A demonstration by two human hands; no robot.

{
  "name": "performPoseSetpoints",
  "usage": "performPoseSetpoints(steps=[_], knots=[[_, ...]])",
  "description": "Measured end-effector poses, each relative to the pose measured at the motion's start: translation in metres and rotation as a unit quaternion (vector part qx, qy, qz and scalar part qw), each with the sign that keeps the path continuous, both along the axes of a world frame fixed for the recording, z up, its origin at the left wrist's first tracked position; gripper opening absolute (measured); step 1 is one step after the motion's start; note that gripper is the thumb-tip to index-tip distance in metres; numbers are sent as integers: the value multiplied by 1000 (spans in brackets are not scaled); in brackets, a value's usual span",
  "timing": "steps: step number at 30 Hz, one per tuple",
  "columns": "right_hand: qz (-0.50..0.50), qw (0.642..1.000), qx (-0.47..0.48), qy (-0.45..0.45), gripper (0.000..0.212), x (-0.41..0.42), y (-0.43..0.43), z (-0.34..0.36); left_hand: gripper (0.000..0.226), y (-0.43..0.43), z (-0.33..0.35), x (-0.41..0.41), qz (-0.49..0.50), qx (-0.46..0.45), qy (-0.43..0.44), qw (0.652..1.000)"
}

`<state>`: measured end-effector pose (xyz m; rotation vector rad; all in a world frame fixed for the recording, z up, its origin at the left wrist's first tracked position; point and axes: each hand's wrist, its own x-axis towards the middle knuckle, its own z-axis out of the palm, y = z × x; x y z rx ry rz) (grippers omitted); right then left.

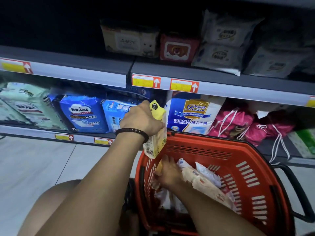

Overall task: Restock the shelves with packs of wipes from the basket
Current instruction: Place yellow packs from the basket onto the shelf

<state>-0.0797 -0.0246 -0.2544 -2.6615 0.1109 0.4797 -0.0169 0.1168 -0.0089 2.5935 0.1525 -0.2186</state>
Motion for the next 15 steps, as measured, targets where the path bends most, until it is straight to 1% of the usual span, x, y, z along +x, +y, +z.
performPoseSetpoints(steps=[2, 4, 8, 10, 12, 13, 15], knots=[[11, 999, 29, -21, 91, 3, -11, 11, 58, 1, 2, 0, 2, -2, 7, 1000], [7, 996, 90, -21, 86, 6, -30, 36, 59, 0, 2, 0, 0, -3, 3, 1000], [-8, 980, 200, 3, 99, 6, -90, 109, 61, -5, 4, -4, 5, 3, -16, 1000], [-15, 962, 273, 0, 90, 0, -120, 147, 58, -10, 6, -7, 16, -22, -9, 1000], [-32, 945, 326, -21, 76, -4, -146, 183, 44, -13, 6, -9, 25, -58, 0, 998], [-43, 937, 345, -41, 70, -8, -160, 200, 37, -18, 7, -11, 28, -79, 2, 996], [-74, 914, 385, -105, 63, -17, -186, 221, 34, -26, 5, -13, 45, -131, 15, 990]])
